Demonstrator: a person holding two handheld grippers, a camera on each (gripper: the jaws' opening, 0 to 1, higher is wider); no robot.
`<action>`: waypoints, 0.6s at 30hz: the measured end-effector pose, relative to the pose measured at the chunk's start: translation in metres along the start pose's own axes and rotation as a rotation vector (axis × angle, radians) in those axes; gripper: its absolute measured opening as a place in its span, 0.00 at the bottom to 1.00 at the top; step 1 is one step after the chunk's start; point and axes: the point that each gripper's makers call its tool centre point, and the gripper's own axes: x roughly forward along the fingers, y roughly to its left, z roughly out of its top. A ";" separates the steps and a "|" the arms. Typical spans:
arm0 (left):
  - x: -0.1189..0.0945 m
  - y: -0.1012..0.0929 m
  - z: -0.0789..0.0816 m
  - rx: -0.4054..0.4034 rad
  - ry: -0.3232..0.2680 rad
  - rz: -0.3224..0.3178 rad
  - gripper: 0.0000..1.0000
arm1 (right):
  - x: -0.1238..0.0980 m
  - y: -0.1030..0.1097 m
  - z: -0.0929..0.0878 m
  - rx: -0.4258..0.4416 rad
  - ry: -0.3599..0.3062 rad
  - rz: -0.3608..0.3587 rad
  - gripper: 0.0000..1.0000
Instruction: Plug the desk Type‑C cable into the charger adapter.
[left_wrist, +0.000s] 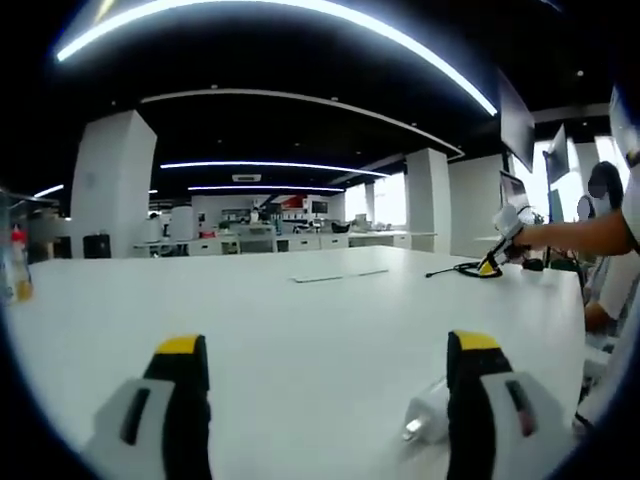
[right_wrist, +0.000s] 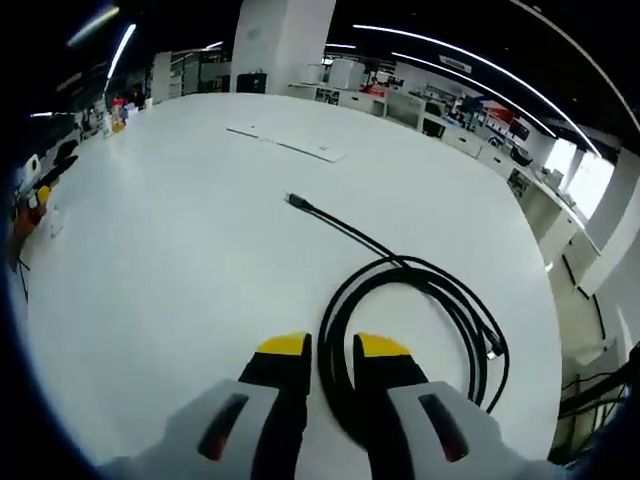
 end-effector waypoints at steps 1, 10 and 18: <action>0.000 0.000 0.000 -0.001 0.000 0.001 0.99 | 0.000 0.007 -0.007 0.007 0.040 -0.005 0.15; 0.000 0.000 -0.001 0.003 0.009 -0.007 0.99 | -0.007 0.015 -0.001 0.036 0.031 0.029 0.10; -0.001 0.001 0.000 0.006 0.005 -0.006 0.99 | 0.011 -0.039 -0.005 0.040 0.052 0.038 0.09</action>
